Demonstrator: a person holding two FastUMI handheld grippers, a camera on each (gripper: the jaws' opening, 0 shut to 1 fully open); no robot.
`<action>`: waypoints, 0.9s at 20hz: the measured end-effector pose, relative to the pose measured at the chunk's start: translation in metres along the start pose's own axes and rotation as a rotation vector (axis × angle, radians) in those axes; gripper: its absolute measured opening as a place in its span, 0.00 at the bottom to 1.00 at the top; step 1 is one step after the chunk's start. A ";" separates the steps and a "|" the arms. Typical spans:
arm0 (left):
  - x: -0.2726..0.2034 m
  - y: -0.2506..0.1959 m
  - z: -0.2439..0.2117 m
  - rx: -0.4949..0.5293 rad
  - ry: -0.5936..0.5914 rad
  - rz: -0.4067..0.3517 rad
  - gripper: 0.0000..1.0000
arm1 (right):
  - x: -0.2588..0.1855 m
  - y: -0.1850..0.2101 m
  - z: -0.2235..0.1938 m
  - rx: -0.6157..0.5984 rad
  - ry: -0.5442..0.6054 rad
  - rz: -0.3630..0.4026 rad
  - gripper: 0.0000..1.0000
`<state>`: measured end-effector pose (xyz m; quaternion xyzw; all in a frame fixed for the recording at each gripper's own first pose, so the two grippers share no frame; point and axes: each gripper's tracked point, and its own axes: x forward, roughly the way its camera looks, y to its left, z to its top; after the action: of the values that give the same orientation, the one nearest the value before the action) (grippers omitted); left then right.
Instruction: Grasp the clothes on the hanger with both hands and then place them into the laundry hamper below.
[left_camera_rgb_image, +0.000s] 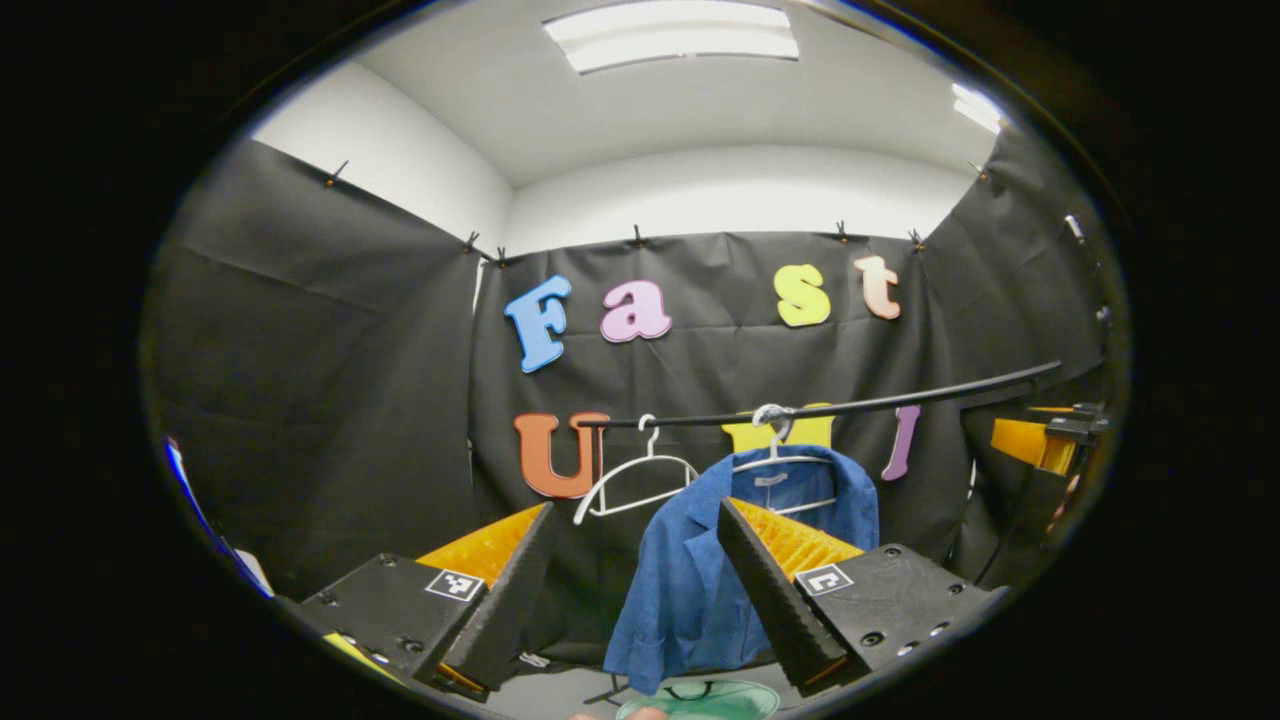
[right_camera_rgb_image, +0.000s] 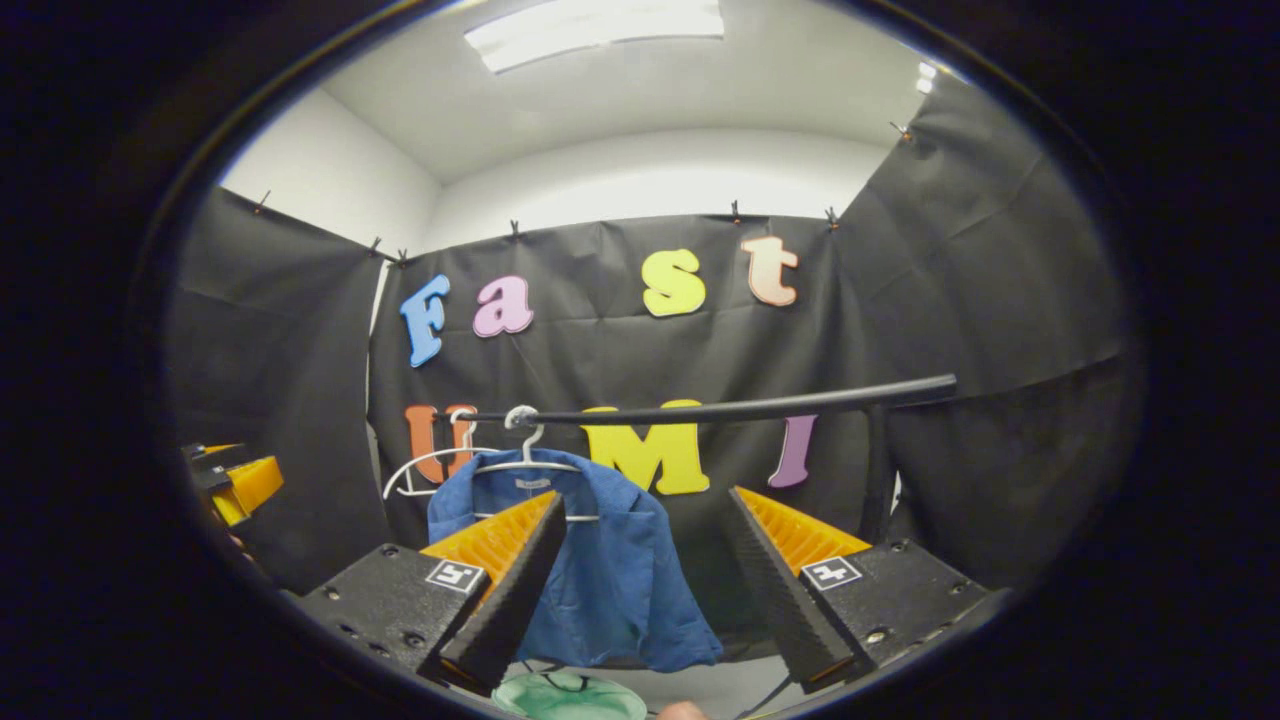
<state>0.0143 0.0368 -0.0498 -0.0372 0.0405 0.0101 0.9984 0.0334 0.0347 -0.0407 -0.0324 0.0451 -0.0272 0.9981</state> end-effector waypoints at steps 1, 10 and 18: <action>0.003 0.001 -0.001 -0.010 0.004 0.001 0.99 | 0.003 0.000 -0.005 0.006 0.014 -0.007 1.00; 0.037 0.021 -0.037 -0.041 0.079 -0.082 1.00 | 0.030 0.032 -0.039 -0.040 0.051 -0.104 1.00; 0.070 0.007 -0.082 -0.092 0.165 -0.175 1.00 | 0.059 0.061 -0.071 -0.075 0.129 -0.130 0.99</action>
<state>0.0772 0.0385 -0.1375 -0.0868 0.1189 -0.0783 0.9860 0.0883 0.0881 -0.1205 -0.0710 0.1079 -0.0924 0.9873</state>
